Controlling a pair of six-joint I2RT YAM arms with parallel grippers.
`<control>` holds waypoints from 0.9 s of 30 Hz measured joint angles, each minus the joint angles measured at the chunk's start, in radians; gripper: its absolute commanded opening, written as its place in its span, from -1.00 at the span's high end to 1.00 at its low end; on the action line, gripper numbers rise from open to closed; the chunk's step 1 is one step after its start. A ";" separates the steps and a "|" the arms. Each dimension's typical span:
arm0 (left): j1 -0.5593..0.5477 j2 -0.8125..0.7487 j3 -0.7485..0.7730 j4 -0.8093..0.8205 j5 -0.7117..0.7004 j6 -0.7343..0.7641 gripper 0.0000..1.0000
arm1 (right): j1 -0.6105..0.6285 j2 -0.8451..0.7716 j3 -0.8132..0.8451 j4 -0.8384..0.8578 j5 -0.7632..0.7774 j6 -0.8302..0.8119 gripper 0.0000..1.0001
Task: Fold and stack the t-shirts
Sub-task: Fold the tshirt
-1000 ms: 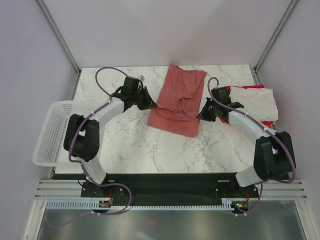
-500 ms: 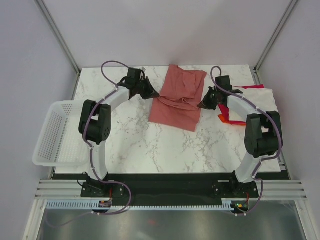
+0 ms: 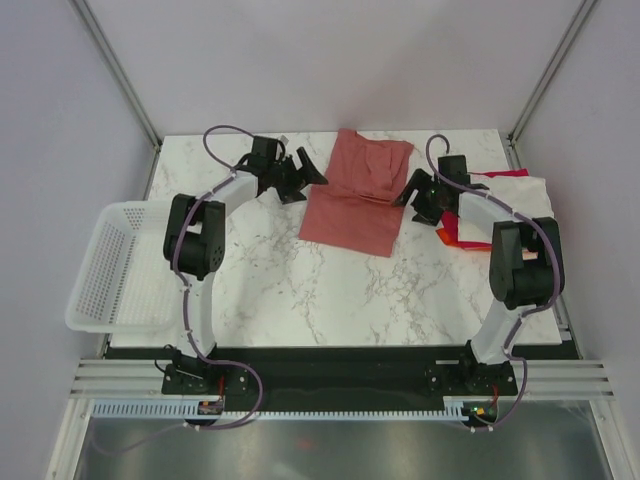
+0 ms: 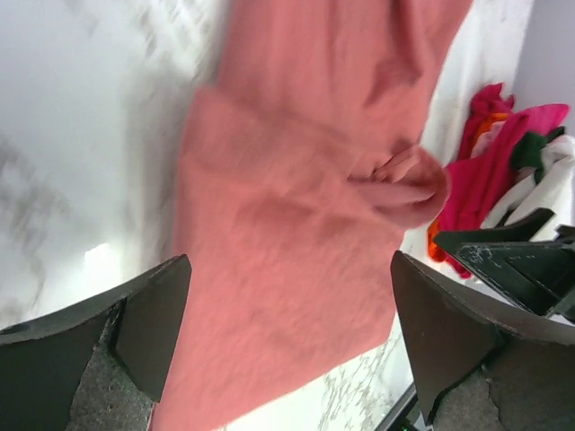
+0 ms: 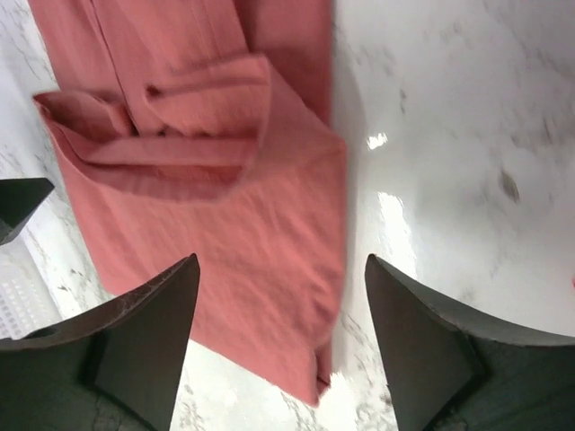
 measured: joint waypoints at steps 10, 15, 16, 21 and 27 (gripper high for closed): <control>-0.010 -0.366 -0.326 -0.025 -0.069 0.080 -0.62 | 0.047 -0.328 -0.367 0.057 -0.008 -0.040 -0.20; -0.014 -0.378 -0.347 -0.081 -0.082 0.131 -0.57 | 0.117 -0.336 -0.448 0.074 -0.016 -0.041 -0.21; -0.014 -0.378 -0.358 -0.093 -0.083 0.137 -0.57 | 0.127 -0.336 -0.457 0.074 -0.018 -0.041 -0.22; -0.013 -0.378 -0.410 -0.140 -0.083 0.167 -0.55 | 0.145 -0.291 -0.458 0.108 -0.018 -0.042 -0.13; -0.013 -0.378 -0.444 -0.151 -0.081 0.187 -0.54 | 0.150 -0.194 -0.416 0.125 -0.024 -0.053 0.36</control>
